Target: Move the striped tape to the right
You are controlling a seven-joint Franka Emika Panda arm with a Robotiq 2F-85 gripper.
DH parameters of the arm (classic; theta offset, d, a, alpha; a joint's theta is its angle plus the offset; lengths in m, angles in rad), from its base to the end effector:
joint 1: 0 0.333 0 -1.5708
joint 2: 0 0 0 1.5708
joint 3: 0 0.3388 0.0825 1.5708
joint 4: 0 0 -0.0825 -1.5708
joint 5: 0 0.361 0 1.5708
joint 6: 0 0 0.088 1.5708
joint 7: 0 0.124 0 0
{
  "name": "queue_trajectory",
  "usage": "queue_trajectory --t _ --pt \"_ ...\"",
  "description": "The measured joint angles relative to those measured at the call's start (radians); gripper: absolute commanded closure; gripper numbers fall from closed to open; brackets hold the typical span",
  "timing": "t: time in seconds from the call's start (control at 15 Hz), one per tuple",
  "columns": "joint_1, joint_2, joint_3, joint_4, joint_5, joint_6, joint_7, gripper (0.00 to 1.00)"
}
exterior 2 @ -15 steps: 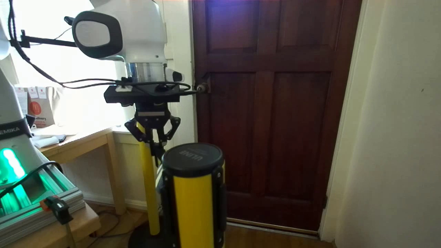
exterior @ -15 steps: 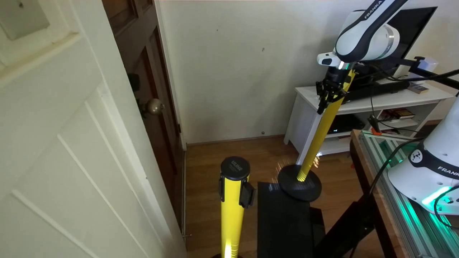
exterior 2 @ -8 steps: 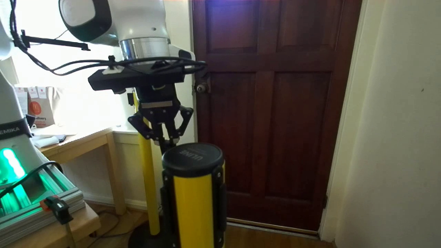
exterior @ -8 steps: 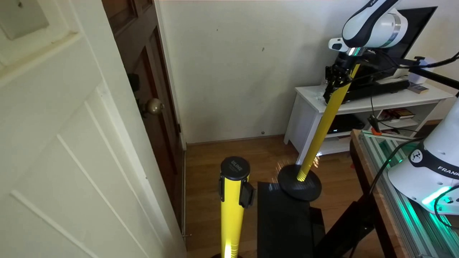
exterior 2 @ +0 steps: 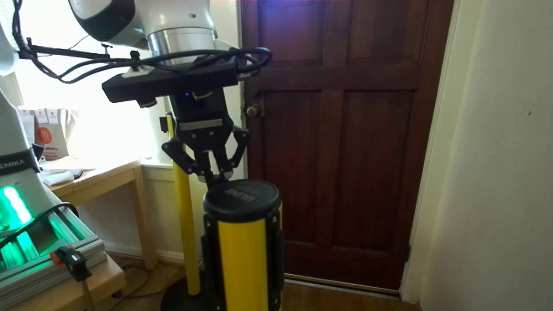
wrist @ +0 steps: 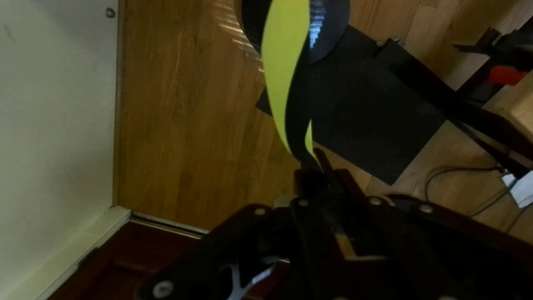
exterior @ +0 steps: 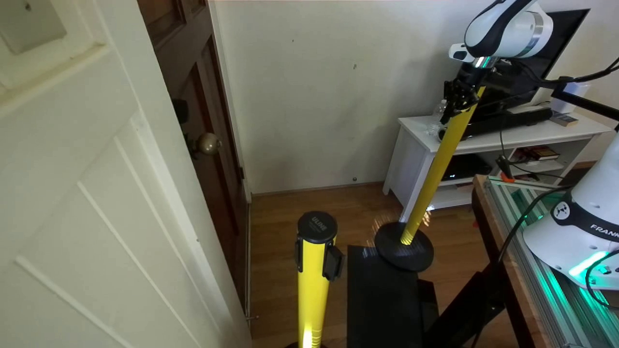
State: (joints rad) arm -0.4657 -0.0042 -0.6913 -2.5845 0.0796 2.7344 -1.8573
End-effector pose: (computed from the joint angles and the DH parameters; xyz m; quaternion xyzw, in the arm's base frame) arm 0.1783 -0.4120 0.3009 0.9479 0.3086 0.0247 0.0750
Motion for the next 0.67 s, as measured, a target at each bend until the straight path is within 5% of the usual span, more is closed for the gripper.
queue_trajectory --t 0.67 --pt "-0.07 0.039 -0.059 0.015 0.156 -0.03 -0.129 0.95"
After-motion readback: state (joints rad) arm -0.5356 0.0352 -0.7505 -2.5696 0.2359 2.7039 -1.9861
